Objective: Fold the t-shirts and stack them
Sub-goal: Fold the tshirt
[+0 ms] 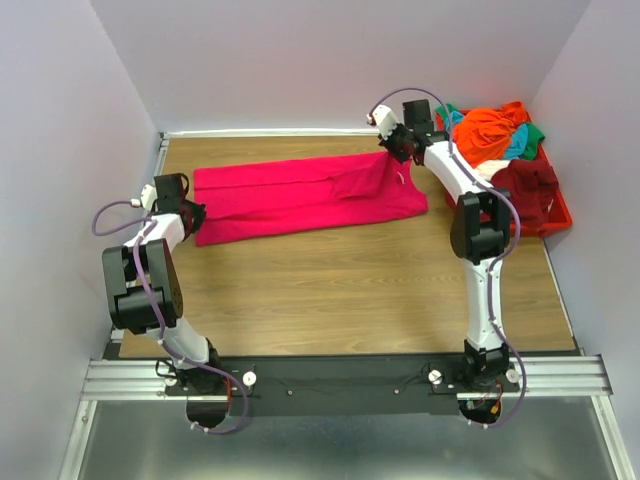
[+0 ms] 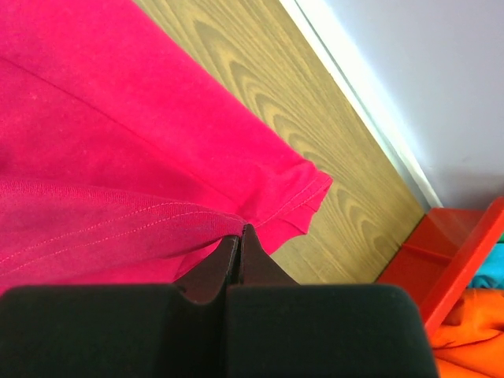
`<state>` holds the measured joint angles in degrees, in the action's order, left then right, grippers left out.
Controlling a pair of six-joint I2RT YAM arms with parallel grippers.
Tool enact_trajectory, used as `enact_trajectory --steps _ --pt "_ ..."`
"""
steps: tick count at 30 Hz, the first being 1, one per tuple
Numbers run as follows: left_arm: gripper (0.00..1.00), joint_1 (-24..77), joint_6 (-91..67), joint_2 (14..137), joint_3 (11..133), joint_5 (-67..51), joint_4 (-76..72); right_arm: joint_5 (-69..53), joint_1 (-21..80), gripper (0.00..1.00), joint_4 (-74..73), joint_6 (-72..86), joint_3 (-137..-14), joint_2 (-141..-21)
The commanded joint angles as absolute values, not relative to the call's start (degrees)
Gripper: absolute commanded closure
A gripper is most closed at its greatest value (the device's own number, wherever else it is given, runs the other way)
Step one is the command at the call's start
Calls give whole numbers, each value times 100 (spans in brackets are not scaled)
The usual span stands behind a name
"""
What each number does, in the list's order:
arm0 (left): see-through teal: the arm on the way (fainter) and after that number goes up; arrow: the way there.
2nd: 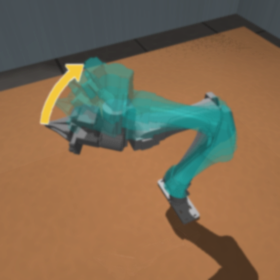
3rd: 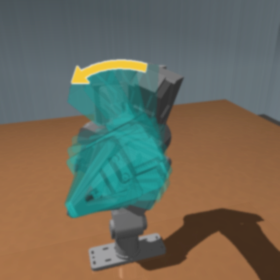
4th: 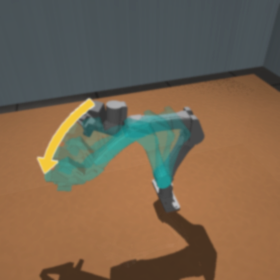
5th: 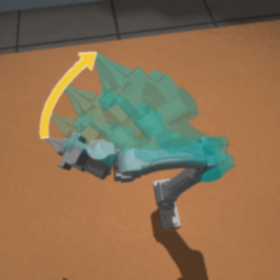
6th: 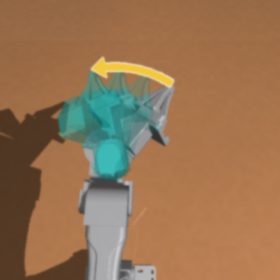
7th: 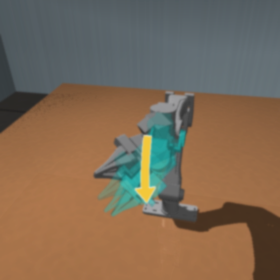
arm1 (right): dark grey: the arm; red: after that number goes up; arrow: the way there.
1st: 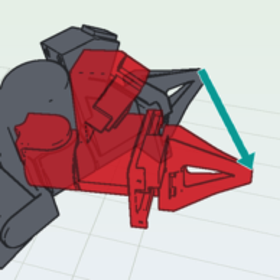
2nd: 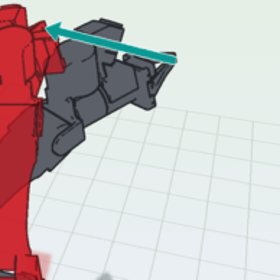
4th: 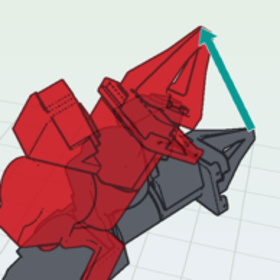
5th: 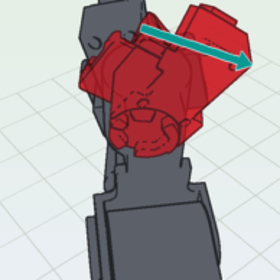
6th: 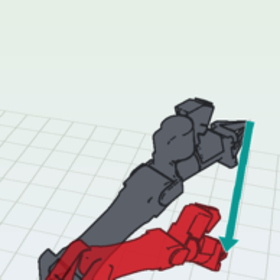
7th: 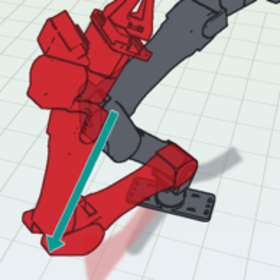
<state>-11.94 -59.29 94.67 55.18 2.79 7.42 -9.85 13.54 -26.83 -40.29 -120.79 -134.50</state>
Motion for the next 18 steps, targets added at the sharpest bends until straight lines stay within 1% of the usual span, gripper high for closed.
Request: enact_trajectory --steps 1,9,12,13,14,15,16,18 --pt "99 -1239 -5774 9554 5678 202 747 -817 1380 99 -2619 -3902 -12261 -13597" --pt "98 -1239 -5739 9659 5774 141 800 -765 1380 99 -2584 -3858 -12357 -13588" --pt "90 -1239 -5678 9677 5853 114 905 -808 1371 99 -2549 -3806 -12410 -13640" --pt "86 -1248 -5652 9694 5871 97 931 -826 1371 99 -2549 -3780 -12462 -13667" --pt "69 -1248 -5634 9677 5897 79 1001 -878 1380 99 -2540 -3753 -12498 -13728" --pt "59 -1257 -5573 9642 5915 70 1011 -896 1380 96 -2540 -3683 -12533 -13772" --pt "46 -1274 -5572 9607 5924 96 1063 -931 1371 95 -2531 -3630 -12620 -13807" --pt "37 -1318 -5511 9441 5976 167 1212 -984 1371 91 -2496 -3464 -12717 -13948"
